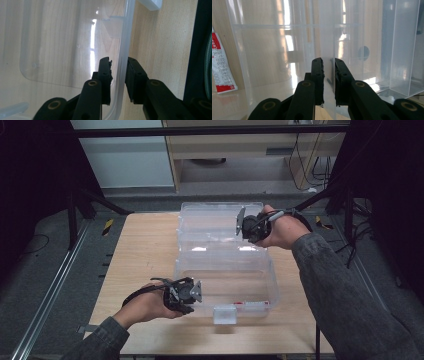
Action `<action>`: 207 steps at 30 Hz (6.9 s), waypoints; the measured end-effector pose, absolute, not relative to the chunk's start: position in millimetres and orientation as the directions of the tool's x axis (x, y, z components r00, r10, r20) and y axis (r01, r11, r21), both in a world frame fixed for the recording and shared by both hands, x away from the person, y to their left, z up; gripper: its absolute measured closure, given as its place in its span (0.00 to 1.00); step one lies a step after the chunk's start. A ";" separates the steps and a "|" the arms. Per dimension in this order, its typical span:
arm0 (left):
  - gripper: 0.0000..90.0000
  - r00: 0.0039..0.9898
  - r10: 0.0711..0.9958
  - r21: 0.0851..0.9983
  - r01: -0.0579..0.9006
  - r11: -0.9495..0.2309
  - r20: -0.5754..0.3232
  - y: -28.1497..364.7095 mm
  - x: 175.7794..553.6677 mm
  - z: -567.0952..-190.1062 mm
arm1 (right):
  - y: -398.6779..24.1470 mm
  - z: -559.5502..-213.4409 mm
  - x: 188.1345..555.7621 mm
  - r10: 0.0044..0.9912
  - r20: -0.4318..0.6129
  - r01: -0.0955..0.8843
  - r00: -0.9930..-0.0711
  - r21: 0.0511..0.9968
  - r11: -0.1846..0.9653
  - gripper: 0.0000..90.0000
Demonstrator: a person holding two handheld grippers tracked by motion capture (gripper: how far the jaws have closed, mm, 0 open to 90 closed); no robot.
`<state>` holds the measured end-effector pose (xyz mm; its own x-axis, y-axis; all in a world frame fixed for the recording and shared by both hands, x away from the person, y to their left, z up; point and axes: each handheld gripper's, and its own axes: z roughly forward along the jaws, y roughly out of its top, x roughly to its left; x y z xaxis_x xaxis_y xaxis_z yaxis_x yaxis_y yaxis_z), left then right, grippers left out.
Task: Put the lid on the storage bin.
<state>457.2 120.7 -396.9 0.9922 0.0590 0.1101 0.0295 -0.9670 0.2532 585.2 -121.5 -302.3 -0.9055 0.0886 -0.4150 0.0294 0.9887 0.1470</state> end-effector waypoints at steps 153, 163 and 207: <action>0.83 0.938 0.301 0.349 0.228 -0.909 0.171 116.7 475.9 -403.7 | -126.6 -298.4 511.2 0.044 -0.472 -0.083 -0.880 0.244 0.966 0.95; 0.82 0.916 0.372 0.371 0.297 -0.880 0.148 114.8 468.5 -405.6 | -131.5 -297.7 518.8 0.062 -0.453 -0.066 -0.889 0.260 0.963 0.93; 0.82 0.918 0.361 0.386 0.276 -0.880 0.167 110.8 462.0 -407.2 | -141.5 -312.2 490.8 0.046 -0.438 -0.094 -0.898 0.292 0.952 0.93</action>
<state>462.0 110.8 -407.2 0.9176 0.3607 0.1670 0.2759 -0.8804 0.3856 490.8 -141.5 -312.2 -0.8978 0.0457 -0.4381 -0.0941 0.9517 0.2922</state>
